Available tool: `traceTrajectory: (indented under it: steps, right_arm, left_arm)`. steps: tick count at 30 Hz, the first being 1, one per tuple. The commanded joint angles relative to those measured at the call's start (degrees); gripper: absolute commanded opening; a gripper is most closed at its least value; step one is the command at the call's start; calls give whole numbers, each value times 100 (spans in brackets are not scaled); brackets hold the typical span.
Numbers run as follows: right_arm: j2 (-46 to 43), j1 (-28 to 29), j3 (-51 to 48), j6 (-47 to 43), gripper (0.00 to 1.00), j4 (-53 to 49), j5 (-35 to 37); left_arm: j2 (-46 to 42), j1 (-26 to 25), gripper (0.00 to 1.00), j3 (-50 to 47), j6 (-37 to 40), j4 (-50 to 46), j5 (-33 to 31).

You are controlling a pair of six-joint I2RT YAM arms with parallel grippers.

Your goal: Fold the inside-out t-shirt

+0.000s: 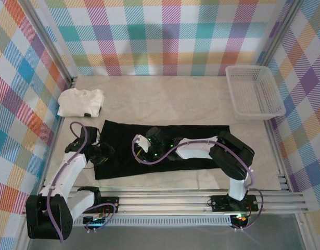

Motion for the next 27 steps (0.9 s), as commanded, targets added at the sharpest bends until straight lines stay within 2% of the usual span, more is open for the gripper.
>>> traceTrajectory:
  steps: [1,5,11,16,19,22,27]
  right_arm:
    - [-194,-72,-90,-256,20,-360,-371]
    - [-428,-207,7,-341,34,-535,-705]
    - [-522,-533,-9,79,47,74,-1303]
    - [344,-540,709,823,43,88,-708]
    - [760,-539,954,1100,39,57,-507]
    - [1094,-540,1132,1226,35,-185,-445]
    - [1203,-540,1134,1235,32,-681,-383]
  left_arm:
    - [-246,44,50,109,-51,40,-639]
    - [-247,37,56,349,108,356,-1011]
    - [668,-305,58,593,119,1661,-544]
    - [1838,-456,58,718,-123,2460,-362]
    - [2273,-435,58,741,10,2558,-601]
    - [2241,-331,59,757,238,2562,-1005]
    - [1964,-64,75,679,434,2454,-1599]
